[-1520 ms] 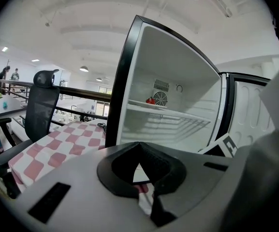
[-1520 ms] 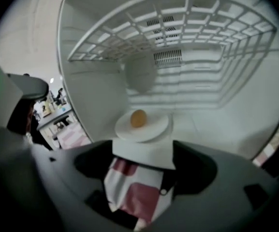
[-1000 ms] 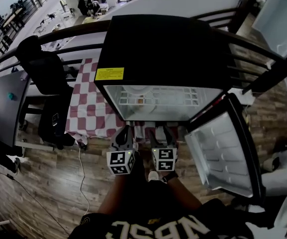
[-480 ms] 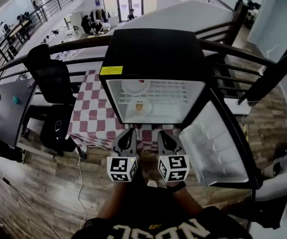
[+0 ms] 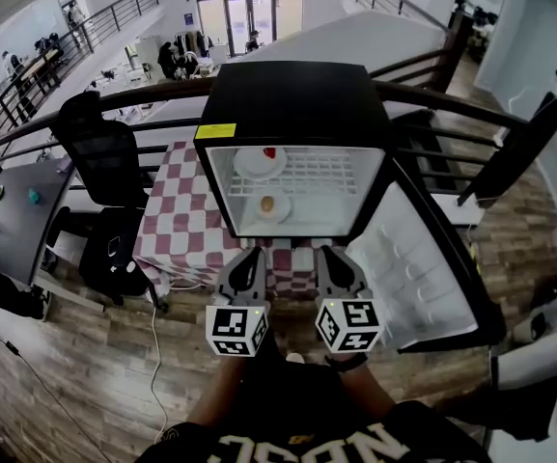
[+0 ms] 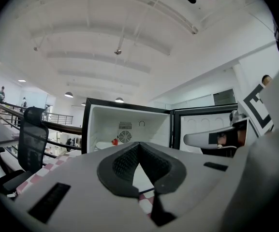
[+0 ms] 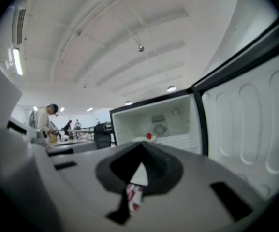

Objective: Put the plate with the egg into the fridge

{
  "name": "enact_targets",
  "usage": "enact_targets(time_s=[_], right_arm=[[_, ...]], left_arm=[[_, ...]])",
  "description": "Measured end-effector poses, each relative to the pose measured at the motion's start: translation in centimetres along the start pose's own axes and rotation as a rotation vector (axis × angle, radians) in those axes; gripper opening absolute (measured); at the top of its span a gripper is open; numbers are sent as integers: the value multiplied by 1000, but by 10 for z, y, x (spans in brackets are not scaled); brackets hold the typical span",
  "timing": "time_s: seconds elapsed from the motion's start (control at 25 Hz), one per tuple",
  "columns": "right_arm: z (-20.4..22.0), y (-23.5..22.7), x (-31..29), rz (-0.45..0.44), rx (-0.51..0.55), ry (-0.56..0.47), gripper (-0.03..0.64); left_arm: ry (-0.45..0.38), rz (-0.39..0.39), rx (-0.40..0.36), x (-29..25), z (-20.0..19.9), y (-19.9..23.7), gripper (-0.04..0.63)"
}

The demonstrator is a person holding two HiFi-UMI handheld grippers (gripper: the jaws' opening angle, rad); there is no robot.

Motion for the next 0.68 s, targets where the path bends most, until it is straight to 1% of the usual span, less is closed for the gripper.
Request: enact_targets(time_s=[0.4, 0.56, 0.68], right_arm=[[-1, 4, 14, -18, -3, -16, 20], [0, -1, 17, -10, -9, -13, 20], [-2, -8, 20, 1, -14, -14, 20]], left_arm=[[-31, 4, 0, 9, -8, -10, 21], [-33, 14, 51, 8, -6, -14, 21], [-32, 22, 63, 6, -6, -20, 21]])
Point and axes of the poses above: the fingertips, and each gripper's own axes: x backward along the fingers, y to its left, z out of its underside, the point moved 8 cm from there along x, backward along the fingers, and after that the axes turned 13 degrees about -x, right-handed, at the moved point
